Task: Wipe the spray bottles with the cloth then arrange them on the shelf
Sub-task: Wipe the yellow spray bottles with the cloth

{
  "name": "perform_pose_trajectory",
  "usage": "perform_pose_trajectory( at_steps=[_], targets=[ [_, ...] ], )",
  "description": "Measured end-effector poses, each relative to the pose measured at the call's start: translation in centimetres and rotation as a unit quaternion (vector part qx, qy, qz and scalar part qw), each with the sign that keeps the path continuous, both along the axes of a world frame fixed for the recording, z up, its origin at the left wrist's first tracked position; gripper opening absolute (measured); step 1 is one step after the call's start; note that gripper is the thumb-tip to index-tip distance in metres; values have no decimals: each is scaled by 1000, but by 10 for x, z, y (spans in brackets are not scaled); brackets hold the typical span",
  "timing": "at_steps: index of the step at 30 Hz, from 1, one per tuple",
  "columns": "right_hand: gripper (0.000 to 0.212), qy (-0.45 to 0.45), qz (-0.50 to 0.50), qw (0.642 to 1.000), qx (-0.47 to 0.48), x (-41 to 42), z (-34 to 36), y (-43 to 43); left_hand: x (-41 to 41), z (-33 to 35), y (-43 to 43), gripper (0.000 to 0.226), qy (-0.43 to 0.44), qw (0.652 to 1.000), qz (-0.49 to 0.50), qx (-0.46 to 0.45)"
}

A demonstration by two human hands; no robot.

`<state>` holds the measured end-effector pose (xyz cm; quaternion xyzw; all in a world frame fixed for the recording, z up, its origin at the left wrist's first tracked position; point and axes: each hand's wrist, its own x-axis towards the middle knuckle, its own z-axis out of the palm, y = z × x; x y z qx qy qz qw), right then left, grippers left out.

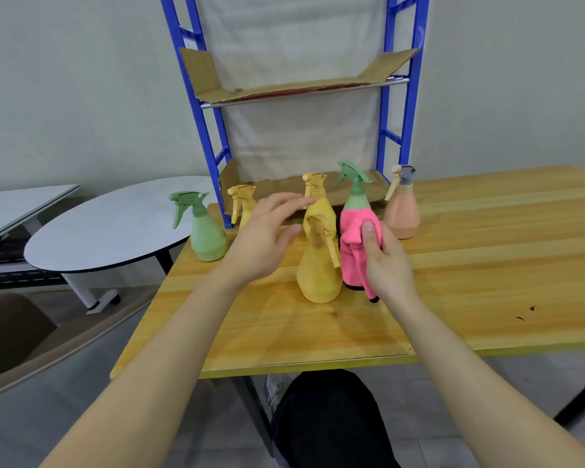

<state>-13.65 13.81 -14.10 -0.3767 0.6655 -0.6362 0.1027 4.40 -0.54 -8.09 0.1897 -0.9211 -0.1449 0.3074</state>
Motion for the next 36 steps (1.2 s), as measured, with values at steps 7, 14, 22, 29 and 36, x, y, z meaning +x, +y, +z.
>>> perform_pose_trajectory(
  at_steps=[7, 14, 22, 29, 36],
  targets=[
    [46, 47, -22, 999, -15, 2, 15, 10, -30, 17, 2, 25, -28, 998, -5, -49],
    [25, 197, -39, 979, 35, 8, -5, -4, -35, 12, 14, 24, -8, 999, 19, -25],
    [24, 150, -41, 974, 163, -19, -44, 23, -34, 5, 15, 20, 42, 993, 104, 30],
    [25, 262, -97, 951, 134, -32, -25, 29, -41, 18, 33, 28, -40, 978, 191, -70],
    [64, 333, 41, 843, 420, -54, -60, 26, -19, 33, 27, 38, -116, 982, 131, 74]
  ],
)
